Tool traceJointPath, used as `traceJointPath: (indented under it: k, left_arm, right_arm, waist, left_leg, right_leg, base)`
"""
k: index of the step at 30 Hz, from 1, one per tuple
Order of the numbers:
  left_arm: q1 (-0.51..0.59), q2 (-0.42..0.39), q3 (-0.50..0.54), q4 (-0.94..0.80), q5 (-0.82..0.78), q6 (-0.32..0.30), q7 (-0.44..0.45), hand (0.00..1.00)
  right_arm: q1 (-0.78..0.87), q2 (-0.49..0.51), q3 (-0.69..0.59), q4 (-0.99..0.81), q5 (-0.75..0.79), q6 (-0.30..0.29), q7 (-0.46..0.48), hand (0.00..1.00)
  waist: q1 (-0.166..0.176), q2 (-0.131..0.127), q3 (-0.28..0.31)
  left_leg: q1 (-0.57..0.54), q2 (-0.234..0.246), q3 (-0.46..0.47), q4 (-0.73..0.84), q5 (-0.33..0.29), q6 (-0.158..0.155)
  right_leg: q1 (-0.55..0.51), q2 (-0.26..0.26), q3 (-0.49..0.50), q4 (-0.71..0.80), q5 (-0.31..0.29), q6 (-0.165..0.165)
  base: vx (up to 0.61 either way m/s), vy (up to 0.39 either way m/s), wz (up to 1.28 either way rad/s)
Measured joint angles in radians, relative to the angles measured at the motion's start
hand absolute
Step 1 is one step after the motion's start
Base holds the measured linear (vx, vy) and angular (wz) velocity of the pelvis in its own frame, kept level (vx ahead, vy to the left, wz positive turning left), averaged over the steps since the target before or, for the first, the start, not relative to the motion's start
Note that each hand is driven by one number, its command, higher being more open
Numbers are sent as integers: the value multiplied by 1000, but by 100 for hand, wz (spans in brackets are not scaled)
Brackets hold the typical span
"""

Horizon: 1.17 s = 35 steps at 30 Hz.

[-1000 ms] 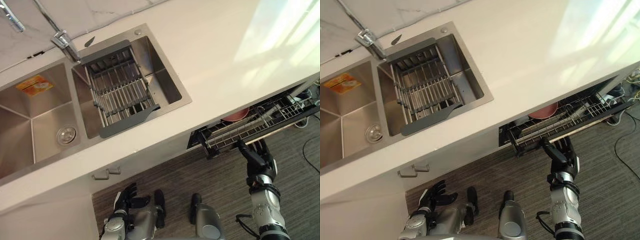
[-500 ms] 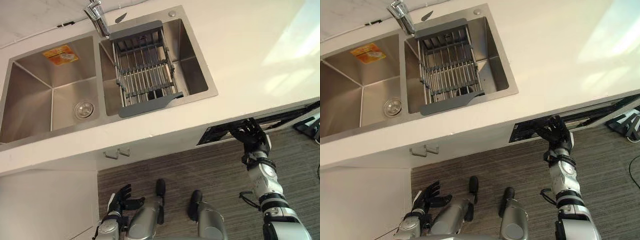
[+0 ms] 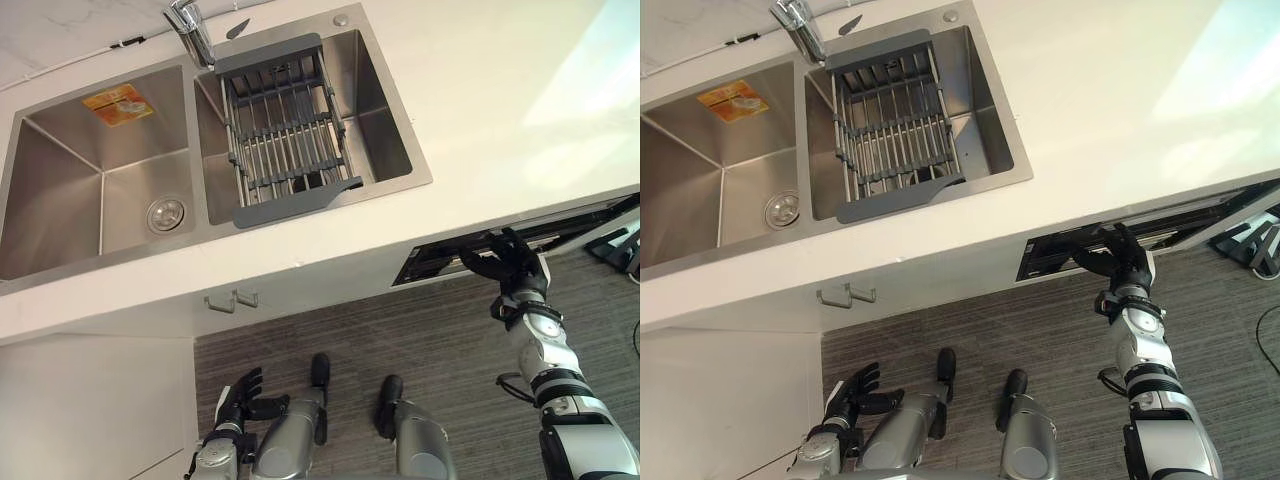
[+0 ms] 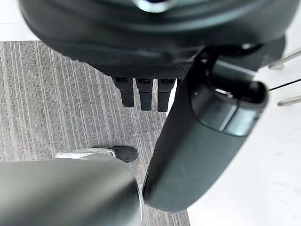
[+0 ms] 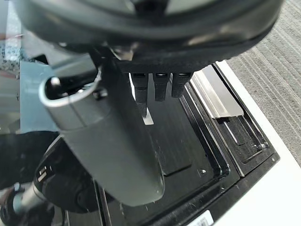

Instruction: Walk over to the sink, pick up the cup, carry it to the dishwasher, place the cup inside the dishwasher, then close the dishwasher door

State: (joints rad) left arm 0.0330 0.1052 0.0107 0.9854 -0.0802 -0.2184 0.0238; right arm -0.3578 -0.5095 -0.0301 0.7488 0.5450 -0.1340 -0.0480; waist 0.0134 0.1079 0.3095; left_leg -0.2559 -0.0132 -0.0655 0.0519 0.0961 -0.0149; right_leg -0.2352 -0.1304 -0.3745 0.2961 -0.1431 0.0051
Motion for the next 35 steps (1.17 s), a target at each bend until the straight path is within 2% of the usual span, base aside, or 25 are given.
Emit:
traceJointPath:
  k: [8,13,14,17,19,24,27,35]
  left_arm:
    - [0,1,1,2,3,21,9,90]
    - [15,3,1,2,4,30,16,90]
    - [18,7,2,2,4,32,16,90]
    - [30,20,2,3,4,37,17,90]
    - [32,28,2,4,4,40,17,90]
    - [52,29,2,7,4,43,17,90]
    - [60,32,4,9,4,49,19,90]
    - [72,31,10,26,3,61,18,90]
  right_arm:
    - [322,83,-67,-299,-180,9,55,90]
    - [463,222,-72,-314,-296,15,73,90]
    - [494,254,-72,-312,-338,14,70,90]
    - [527,310,-75,-256,-383,12,67,90]
    - [522,342,-85,-144,-402,12,60,90]
    - [504,365,-124,86,-431,17,41,90]
    - [508,373,-160,163,-429,26,38,90]
    - [491,383,-201,249,-407,45,32,90]
  waist:
    - [-9,-4,-2]
    - [-17,-34,-42]
    - [-18,-49,-53]
    - [-23,-85,-98]
    - [-25,-104,-123]
    - [-23,-99,-163]
    - [-24,-99,-164]
    - [-24,-103,-194]
  left_leg:
    - [70,4,-20,-53,8,-4]
    - [113,4,-17,-76,7,-5]
    - [131,3,-10,-83,7,-6]
    - [148,0,-5,-88,4,-9]
    - [175,-1,-4,-102,4,-9]
    - [213,3,-3,-139,3,-7]
    - [226,5,-3,-139,3,-7]
    - [239,13,-5,-144,1,-5]
  right_leg:
    - [84,14,-26,-58,7,6]
    - [136,19,-25,-106,12,16]
    - [155,19,-19,-119,14,20]
    - [177,20,-14,-142,19,26]
    - [201,20,-13,-155,21,30]
    - [220,25,-1,-164,27,33]
    - [231,28,0,-166,29,31]
    - [252,40,-1,-188,29,34]
  base:
    - [52,-1,9]
    - [86,-9,-2]
    - [47,-1,-9]
    - [55,1,-6]
    - [0,0,0]
    - [-12,5,-7]
    - [-35,-5,-2]
    - [-15,-5,0]
